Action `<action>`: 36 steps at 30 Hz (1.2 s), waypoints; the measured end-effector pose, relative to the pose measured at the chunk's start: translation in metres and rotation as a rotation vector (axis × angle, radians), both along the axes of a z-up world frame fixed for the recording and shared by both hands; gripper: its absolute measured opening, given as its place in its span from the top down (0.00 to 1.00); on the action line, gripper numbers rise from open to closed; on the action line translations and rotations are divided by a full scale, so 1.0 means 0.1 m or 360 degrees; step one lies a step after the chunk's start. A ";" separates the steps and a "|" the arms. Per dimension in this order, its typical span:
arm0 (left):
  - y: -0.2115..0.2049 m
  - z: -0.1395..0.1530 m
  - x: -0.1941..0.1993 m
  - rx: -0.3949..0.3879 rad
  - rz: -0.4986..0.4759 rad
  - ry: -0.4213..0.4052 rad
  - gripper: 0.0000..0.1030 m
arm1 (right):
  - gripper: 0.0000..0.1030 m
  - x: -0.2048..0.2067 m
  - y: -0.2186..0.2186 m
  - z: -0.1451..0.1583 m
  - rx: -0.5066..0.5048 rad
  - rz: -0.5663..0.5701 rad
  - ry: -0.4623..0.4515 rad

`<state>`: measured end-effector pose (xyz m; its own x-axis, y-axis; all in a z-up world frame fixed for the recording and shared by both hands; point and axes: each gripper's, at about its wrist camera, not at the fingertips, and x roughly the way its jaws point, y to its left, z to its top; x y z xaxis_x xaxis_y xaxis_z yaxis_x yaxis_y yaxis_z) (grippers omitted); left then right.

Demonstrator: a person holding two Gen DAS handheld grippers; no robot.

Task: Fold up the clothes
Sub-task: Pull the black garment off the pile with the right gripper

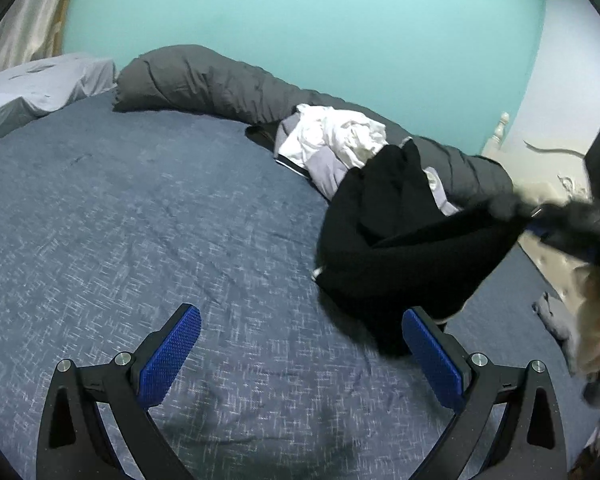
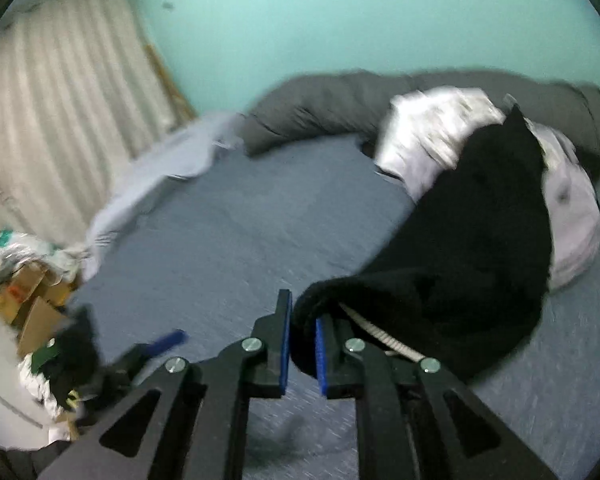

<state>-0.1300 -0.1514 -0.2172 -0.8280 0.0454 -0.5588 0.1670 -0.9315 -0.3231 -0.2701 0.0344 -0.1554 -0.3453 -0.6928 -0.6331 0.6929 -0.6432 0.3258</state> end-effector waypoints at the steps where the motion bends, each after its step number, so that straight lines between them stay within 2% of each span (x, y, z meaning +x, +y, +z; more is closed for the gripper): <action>1: 0.01 -0.01 -0.01 -0.0003 -0.0016 -0.0003 0.00 | 0.86 -0.02 0.02 -0.08 0.0028 -0.0033 -0.0018; 3: 0.03 -0.01 -0.02 0.0009 -0.0029 0.0000 0.00 | 0.62 -0.03 0.08 -0.18 0.0084 -0.0092 -0.0034; 5: 0.04 -0.02 -0.06 0.0064 -0.0057 0.0009 0.00 | 0.57 -0.01 0.23 -0.27 0.0108 -0.0130 -0.0049; 6: 0.05 -0.03 -0.08 0.0080 -0.0069 0.0007 0.00 | 0.51 0.01 0.31 -0.31 0.0116 -0.0146 -0.0057; 8: 0.09 -0.05 -0.12 0.0091 -0.0087 -0.0004 0.00 | 0.49 0.06 0.48 -0.37 0.0114 -0.0175 -0.0068; 10: 0.14 -0.08 -0.16 0.0076 -0.0099 -0.0023 0.00 | 0.47 0.11 0.69 -0.40 0.0022 -0.0217 -0.0086; 12: 0.19 -0.10 -0.20 0.0062 -0.0107 -0.0040 0.00 | 0.36 0.16 0.95 -0.48 -0.0097 -0.0278 -0.0121; 14: 0.22 -0.13 -0.22 0.0052 -0.0111 -0.0058 0.00 | 0.36 0.23 1.21 -0.56 -0.0192 -0.0330 -0.0166; 15: 0.24 -0.15 -0.23 0.0047 -0.0113 -0.0066 0.00 | 0.36 0.26 1.29 -0.60 -0.0190 -0.0360 -0.0166; 19: 0.25 -0.19 -0.27 0.0066 -0.0109 -0.0089 0.00 | 0.36 0.32 1.44 -0.79 0.0004 -0.0442 -0.0127; 28: 0.27 -0.20 -0.28 0.0021 -0.0106 -0.0111 0.00 | 0.34 0.12 1.11 -1.26 0.0380 -0.0390 -0.0071; 35: 0.26 -0.22 -0.27 0.0024 -0.0133 -0.0121 0.00 | 0.34 -0.13 0.88 -1.42 0.0431 -0.0379 -0.0063; 36: 0.25 -0.22 -0.26 0.0035 -0.0134 -0.0121 0.01 | 0.37 -0.16 0.86 -1.43 0.0434 -0.0379 -0.0059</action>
